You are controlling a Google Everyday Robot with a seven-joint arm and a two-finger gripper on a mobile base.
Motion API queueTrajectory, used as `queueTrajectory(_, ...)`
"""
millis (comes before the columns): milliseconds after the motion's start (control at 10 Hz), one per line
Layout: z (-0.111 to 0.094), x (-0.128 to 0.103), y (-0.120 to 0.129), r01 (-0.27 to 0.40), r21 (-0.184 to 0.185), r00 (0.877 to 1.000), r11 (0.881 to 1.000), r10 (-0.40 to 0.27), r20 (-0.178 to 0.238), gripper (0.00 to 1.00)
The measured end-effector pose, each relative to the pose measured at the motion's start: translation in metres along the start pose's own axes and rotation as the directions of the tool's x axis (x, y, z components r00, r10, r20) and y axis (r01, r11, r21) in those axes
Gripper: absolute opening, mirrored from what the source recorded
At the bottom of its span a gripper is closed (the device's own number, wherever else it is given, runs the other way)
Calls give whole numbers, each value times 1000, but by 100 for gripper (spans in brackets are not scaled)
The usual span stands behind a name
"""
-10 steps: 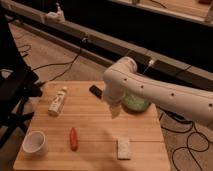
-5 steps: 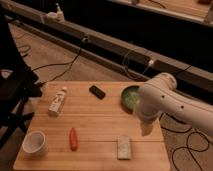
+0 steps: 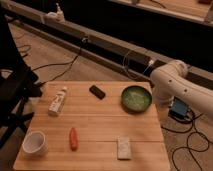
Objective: Move the arm in a circular motion
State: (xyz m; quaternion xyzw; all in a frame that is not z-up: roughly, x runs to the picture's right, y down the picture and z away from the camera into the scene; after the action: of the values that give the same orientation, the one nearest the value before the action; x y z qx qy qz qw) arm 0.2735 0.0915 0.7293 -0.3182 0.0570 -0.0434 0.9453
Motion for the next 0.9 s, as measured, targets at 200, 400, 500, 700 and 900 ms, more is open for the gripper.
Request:
queueTrajectory(200, -4, -14, -34, 23, 11, 1000, 1000, -23, 5, 65)
queueTrajectory(400, -12, -46, -61, 78, 36, 997, 996, -79, 27, 65)
queueTrajectory(500, -17, -71, -67, 129, 43, 990, 991, -131, 47, 65)
queueTrajectory(700, -26, -115, -62, 234, 59, 967, 971, -238, 87, 65)
queueTrajectory(900, -33, -150, -35, 325, 54, 931, 944, -329, 160, 65)
